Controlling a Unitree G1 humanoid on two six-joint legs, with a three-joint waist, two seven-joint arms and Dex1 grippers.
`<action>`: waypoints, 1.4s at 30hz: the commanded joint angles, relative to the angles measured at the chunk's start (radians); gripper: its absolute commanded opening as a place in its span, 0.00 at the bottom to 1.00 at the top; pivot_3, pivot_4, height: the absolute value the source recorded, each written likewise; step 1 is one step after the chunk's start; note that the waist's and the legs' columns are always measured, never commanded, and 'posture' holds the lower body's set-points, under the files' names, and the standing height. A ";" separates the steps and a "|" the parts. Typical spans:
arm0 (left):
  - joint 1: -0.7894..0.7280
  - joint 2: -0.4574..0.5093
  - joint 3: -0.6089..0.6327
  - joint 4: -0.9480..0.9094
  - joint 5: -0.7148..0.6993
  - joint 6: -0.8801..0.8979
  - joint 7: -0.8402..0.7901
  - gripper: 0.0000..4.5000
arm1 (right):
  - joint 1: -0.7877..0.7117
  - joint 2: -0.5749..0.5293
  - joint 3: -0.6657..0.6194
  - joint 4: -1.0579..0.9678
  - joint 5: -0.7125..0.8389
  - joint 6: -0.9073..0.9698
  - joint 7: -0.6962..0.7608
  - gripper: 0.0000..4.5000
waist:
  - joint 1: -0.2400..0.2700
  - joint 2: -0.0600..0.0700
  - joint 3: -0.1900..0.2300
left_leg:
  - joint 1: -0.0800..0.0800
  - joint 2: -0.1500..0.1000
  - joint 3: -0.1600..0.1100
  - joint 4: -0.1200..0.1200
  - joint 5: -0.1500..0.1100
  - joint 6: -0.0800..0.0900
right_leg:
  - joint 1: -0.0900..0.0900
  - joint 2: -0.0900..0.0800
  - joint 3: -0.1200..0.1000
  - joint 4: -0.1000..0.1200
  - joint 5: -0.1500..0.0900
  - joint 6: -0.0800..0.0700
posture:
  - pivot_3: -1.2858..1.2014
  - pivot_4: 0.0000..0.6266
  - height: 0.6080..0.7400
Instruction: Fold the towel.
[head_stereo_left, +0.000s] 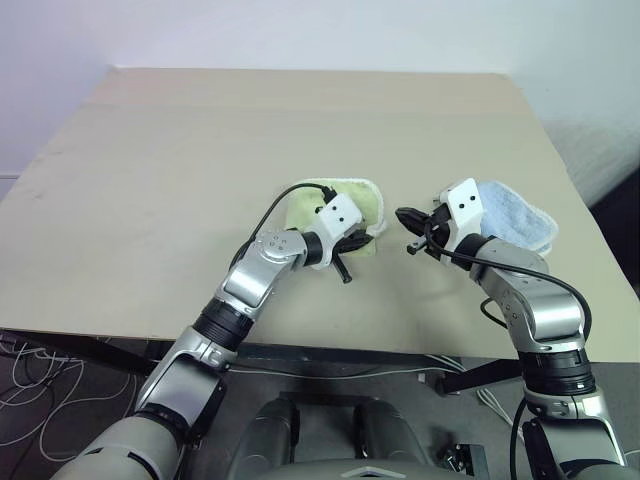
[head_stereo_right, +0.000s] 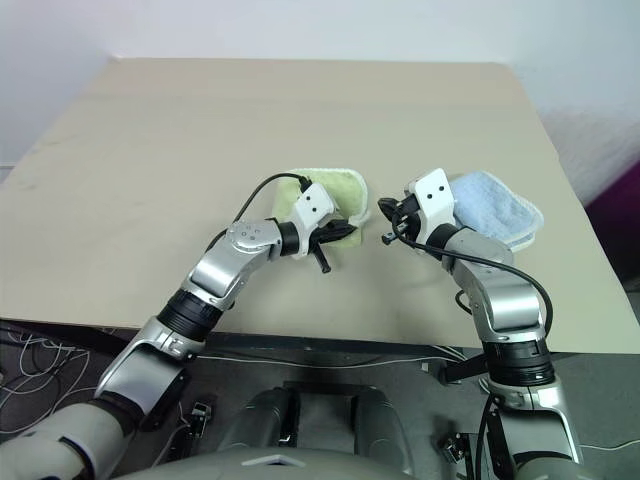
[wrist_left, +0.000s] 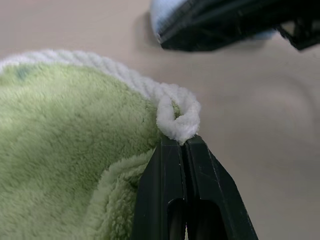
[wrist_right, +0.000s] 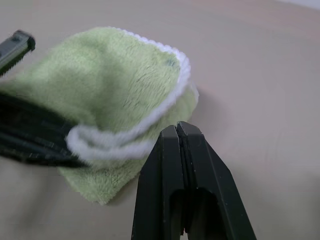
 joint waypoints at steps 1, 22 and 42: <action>0.001 -0.006 0.020 -0.034 0.011 0.001 -0.010 0.15 | -0.027 0.002 -0.016 -0.049 0.009 -0.002 -0.008 0.00 | 0.002 0.000 0.000 | 0.000 0.000 0.000 0.000 0.000 0.000 | 0.000 0.000 0.000 0.000 0.000 0.000 | 0.52 0.24 1.00; 0.143 0.058 0.409 -0.274 -0.140 0.026 0.128 0.50 | -0.102 0.062 0.040 -0.063 0.026 0.013 -0.018 0.00 | 0.001 0.000 0.000 | 0.000 0.000 0.000 0.001 0.000 0.000 | 0.000 0.000 0.000 0.000 0.000 0.000 | 0.52 0.24 1.00; 0.060 0.013 0.263 0.156 0.029 -0.165 0.068 0.06 | -0.117 0.203 0.178 0.282 -0.106 -0.151 0.018 0.00 | -0.002 0.001 -0.001 | 0.001 0.000 0.000 0.001 0.000 0.000 | 0.000 0.000 -0.001 0.001 0.000 0.000 | 0.52 0.24 1.00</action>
